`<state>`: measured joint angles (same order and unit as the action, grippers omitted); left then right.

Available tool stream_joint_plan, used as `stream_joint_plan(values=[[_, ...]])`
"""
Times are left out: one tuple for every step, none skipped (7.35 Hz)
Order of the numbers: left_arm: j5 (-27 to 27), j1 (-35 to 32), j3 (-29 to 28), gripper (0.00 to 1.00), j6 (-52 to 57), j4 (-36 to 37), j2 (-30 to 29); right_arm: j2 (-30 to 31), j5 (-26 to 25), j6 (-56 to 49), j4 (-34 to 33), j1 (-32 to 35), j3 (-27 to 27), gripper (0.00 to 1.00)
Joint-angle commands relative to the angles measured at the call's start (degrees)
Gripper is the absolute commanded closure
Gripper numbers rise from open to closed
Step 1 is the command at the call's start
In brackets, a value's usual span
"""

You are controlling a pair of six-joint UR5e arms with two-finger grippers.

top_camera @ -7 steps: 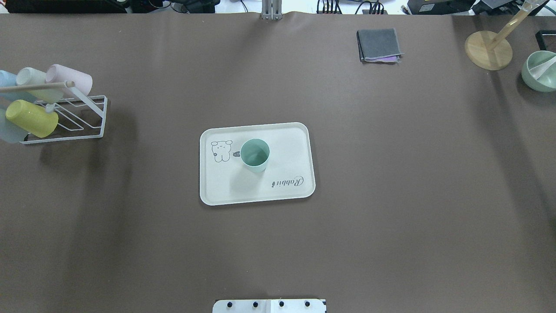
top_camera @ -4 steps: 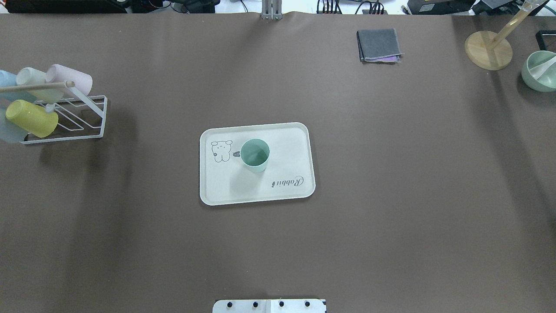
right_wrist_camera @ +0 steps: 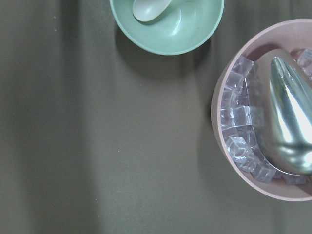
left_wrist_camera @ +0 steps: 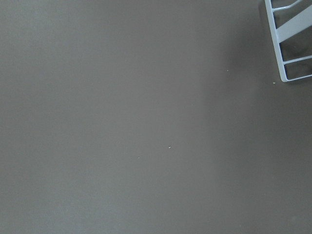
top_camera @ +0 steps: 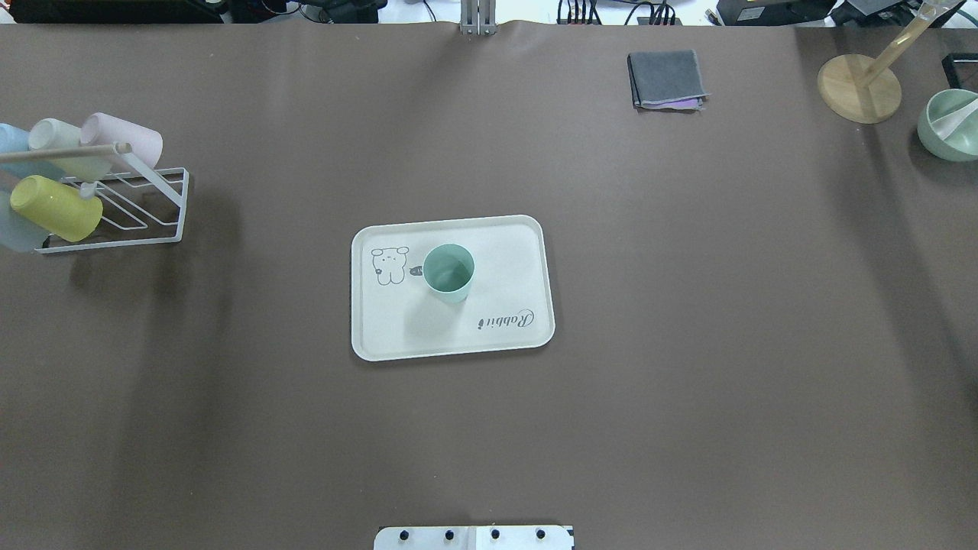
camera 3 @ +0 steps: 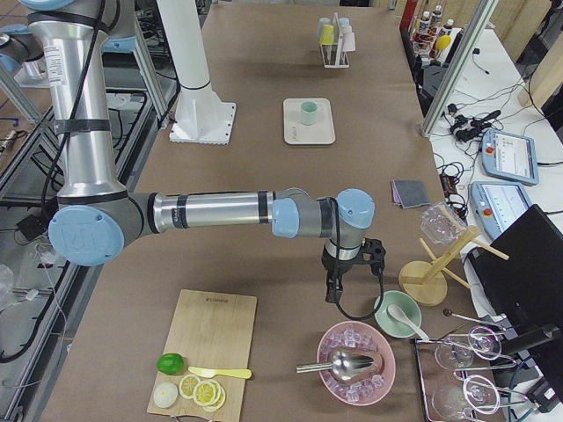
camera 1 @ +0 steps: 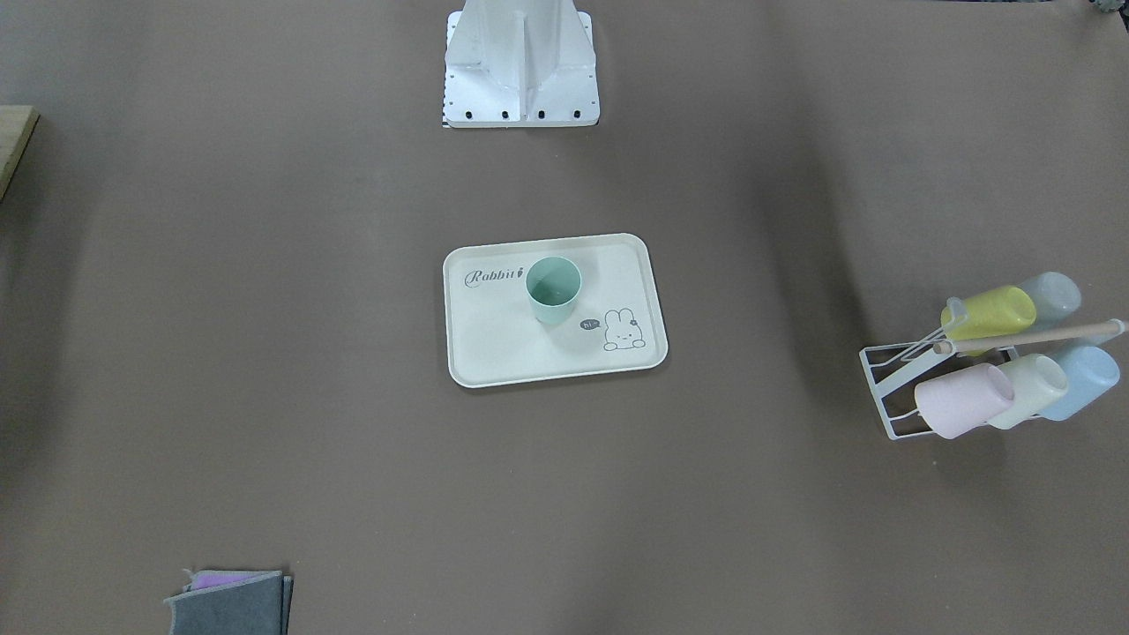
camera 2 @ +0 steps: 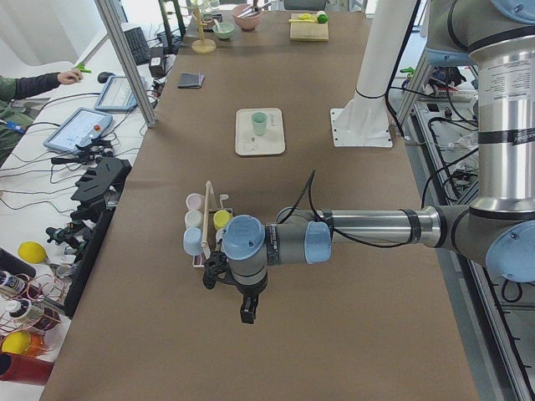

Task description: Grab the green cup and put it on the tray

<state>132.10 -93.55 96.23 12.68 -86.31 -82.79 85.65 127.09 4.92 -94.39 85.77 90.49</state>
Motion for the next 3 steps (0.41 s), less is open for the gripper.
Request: stream_joint_plan(values=[[0.0, 0.03, -0.08, 0.01, -0.02, 0.0, 0.0, 0.22, 0.0, 0.0, 0.0, 0.02, -0.14, 0.0], [0.0, 0.03, 0.1, 0.01, -0.11, 0.0, 0.0, 0.22, 0.0, -0.09, 0.0, 0.02, -0.05, 0.0], [0.09, 0.03, 0.1, 0.01, -0.2, 0.0, 0.0, 0.13, -0.09, -0.09, 0.0, 0.02, -0.05, 0.0]])
